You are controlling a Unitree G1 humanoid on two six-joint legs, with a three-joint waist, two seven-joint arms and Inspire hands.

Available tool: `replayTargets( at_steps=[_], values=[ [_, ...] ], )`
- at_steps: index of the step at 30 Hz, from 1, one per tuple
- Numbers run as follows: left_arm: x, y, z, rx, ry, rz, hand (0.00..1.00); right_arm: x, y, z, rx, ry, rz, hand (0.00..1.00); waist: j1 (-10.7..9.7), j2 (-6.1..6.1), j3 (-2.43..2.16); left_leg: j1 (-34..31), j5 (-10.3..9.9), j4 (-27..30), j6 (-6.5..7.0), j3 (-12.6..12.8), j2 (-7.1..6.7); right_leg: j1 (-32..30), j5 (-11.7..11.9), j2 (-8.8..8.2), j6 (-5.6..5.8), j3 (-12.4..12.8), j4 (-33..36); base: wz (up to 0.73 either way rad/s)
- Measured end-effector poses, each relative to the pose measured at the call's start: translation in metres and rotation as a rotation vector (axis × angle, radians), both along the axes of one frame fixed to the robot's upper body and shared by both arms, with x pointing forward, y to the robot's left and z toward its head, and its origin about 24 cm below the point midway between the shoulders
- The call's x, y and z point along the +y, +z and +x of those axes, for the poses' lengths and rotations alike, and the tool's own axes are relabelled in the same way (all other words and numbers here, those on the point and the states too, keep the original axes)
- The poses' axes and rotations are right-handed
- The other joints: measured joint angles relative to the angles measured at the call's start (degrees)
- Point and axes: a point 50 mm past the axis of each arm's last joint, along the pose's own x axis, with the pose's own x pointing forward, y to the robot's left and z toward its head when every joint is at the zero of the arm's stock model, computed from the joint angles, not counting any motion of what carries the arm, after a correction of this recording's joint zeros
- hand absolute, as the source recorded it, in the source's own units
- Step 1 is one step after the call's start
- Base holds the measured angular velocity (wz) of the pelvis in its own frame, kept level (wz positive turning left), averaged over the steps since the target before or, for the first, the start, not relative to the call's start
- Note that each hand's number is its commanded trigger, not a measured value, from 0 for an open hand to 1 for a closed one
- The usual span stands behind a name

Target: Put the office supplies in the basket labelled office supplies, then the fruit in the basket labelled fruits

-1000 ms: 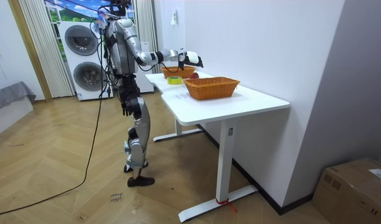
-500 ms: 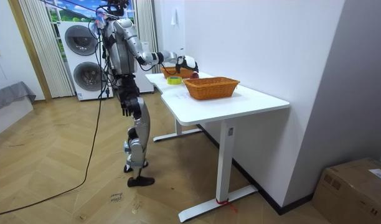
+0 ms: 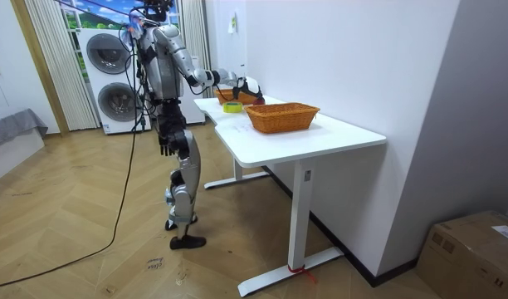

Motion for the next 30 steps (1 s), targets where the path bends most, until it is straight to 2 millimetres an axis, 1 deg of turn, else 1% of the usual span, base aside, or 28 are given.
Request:
replayTargets(
  at_steps=[8, 23, 30],
  values=[
    [-0.005, -0.001, 0.0029, -0.005, -0.01, -0.012, 0.0, 0.0043, -0.002, 0.0001, -0.009, -0.004, 0.001, 0.0, 0.4, 0.41, 0.24, 0.0, 0.0, 0.0, 0.0, 0.0, -0.01, 0.0, 0.0, -0.01, 0.0, 0.0, 0.0, 0.0],
    [-0.0076, -0.0012, 0.0053, -0.008, -0.031, -0.023, 0.0, 0.0098, -0.0034, 0.0022, -0.008, 0.002, -0.011, 0.0, 0.2, 1.15, 0.2, -0.1, 0.0, 0.1, -0.06, -0.1, -0.03, 0.0, 0.0, 0.01, 0.0, 0.0, 0.0, 0.0],
    [-0.0075, -0.0004, 0.0076, -0.025, -0.037, 0.005, 0.0, 0.0094, -0.004, 0.0027, -0.021, -0.041, 0.0, 0.0, -0.1, 1.27, 0.2, 0.2, 0.1, 0.1, -0.05, 0.3, -0.02, 0.1, 0.0, -0.01, 0.0, 0.5, 0.0, 0.0]
  ],
)
